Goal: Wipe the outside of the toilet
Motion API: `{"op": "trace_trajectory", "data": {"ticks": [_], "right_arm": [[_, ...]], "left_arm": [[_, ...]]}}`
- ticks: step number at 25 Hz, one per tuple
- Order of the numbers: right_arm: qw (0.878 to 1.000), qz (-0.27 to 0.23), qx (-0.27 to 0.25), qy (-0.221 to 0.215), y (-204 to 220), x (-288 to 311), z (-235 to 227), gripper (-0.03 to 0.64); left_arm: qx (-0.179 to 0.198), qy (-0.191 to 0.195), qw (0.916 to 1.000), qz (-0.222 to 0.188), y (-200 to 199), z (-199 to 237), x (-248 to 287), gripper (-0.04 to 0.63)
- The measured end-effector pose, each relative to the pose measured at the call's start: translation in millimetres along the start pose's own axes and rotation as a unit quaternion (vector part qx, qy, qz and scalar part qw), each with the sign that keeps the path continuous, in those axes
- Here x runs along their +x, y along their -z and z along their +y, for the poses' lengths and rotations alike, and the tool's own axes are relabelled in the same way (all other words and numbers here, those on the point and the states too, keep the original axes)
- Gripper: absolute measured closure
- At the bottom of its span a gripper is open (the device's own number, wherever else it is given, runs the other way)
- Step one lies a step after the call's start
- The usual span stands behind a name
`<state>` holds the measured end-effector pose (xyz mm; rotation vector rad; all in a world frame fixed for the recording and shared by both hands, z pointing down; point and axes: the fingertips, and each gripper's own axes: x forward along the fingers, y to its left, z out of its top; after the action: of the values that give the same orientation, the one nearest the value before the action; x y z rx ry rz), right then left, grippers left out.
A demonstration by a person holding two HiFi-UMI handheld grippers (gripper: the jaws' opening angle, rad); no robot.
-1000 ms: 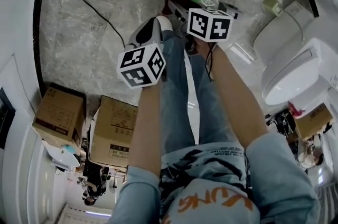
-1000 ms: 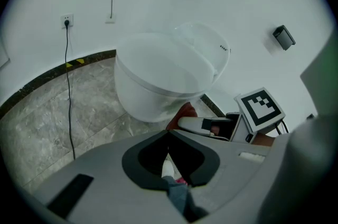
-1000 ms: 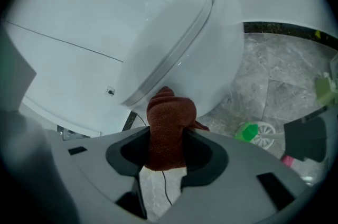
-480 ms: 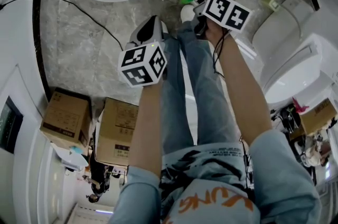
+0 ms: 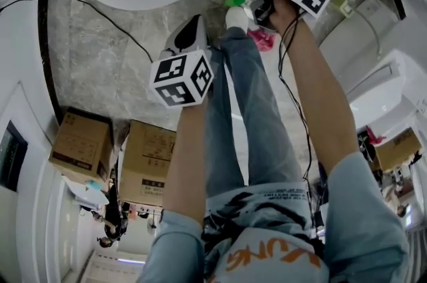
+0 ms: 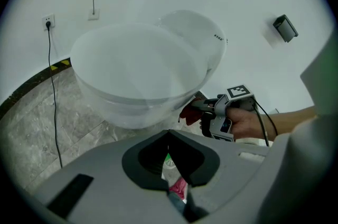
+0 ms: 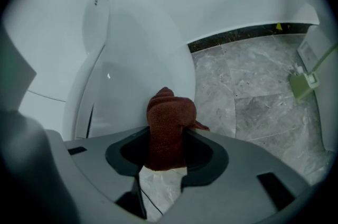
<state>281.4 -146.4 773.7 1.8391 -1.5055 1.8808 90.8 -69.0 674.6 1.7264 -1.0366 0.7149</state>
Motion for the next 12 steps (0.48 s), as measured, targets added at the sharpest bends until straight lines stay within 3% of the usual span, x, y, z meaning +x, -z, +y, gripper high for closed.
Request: {"op": "trace_trajectory", "data": {"ticks": [5, 12], "right_arm": [[0.999, 0.015, 0.035, 0.016, -0.9, 24.9, -19.2, 0.449], [1.000, 0.008, 0.021, 0.015, 10.1, 39.2, -18.4, 0.453]], "left_arm": [[-0.014, -0.006, 0.9998, -0.010, 2.2, 1.6, 7.4, 0.594], [-0.039, -0.012, 0.9990, -0.017, 17.1, 24.3, 1.0, 0.594]]}}
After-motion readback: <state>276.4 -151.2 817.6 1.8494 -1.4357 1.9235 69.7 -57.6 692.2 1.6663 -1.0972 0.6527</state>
